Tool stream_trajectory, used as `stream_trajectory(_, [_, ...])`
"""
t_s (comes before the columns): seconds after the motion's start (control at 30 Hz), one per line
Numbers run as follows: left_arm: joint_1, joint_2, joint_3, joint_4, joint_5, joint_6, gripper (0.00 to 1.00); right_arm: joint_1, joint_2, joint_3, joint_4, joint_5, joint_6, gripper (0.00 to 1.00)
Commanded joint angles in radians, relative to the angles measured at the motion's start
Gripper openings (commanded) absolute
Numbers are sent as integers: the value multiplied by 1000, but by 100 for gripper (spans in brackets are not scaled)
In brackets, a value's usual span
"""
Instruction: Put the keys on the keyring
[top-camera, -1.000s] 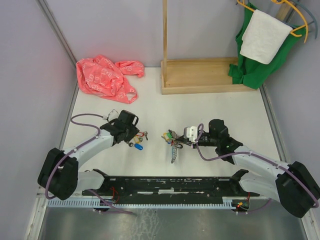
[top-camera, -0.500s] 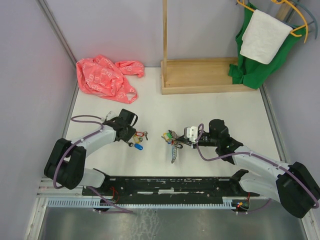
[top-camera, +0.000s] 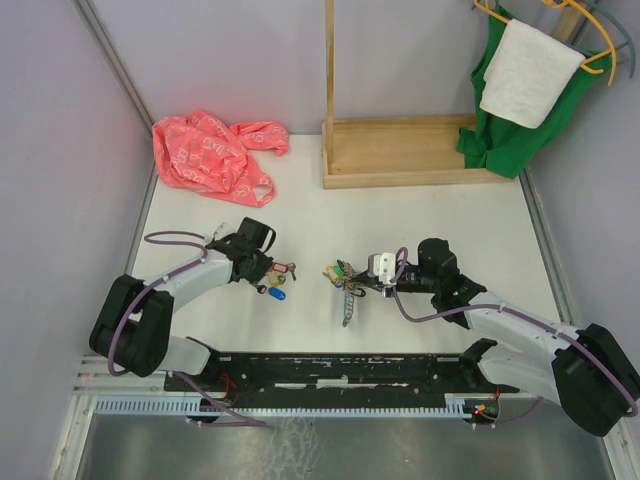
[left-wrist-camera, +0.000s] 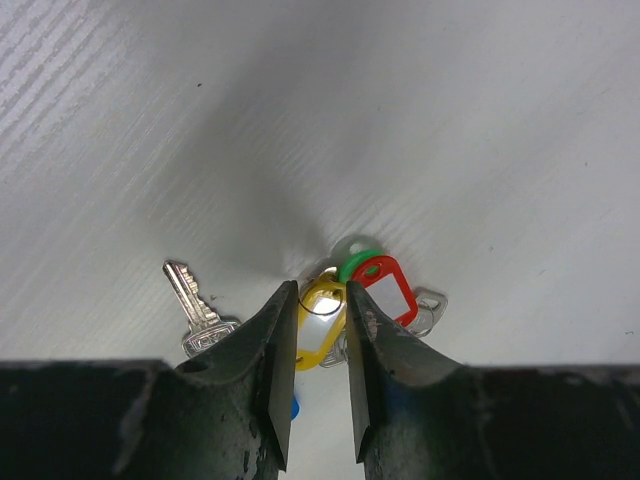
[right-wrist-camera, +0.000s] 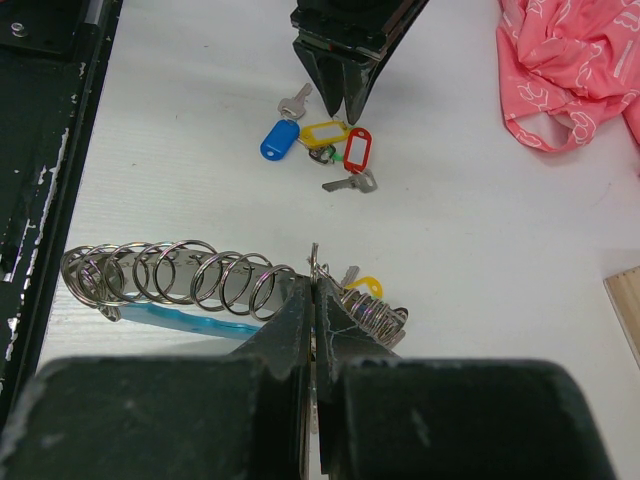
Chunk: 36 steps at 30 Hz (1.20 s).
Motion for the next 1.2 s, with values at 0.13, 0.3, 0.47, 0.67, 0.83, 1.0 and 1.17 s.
stream_trajectory(0.13, [6, 16, 13, 33, 9, -56, 33, -4, -15, 10, 69, -15, -3, 1])
stream_trajectory(0.3, [6, 38, 16, 45, 37, -34, 31, -4, -18, 10, 67, -15, -4, 1])
stream_trajectory(0.47, [6, 58, 27, 63, 40, 15, 26, -4, -22, 9, 64, -12, -6, 1])
stream_trajectory(0.67, [6, 76, 57, 63, 13, 92, 8, -4, -24, 9, 60, -11, -7, 1])
stream_trajectory(0.83, [5, 68, 76, 63, -7, 194, 3, -4, -30, 11, 56, -9, -10, 1])
stream_trajectory(1.0, [6, 39, 87, 68, 2, 330, 3, -3, -44, 9, 46, -7, -11, 1])
stream_trajectory(1.17, [-2, 22, 96, 101, 66, 449, 12, -4, -73, 6, 23, 43, -12, 1])
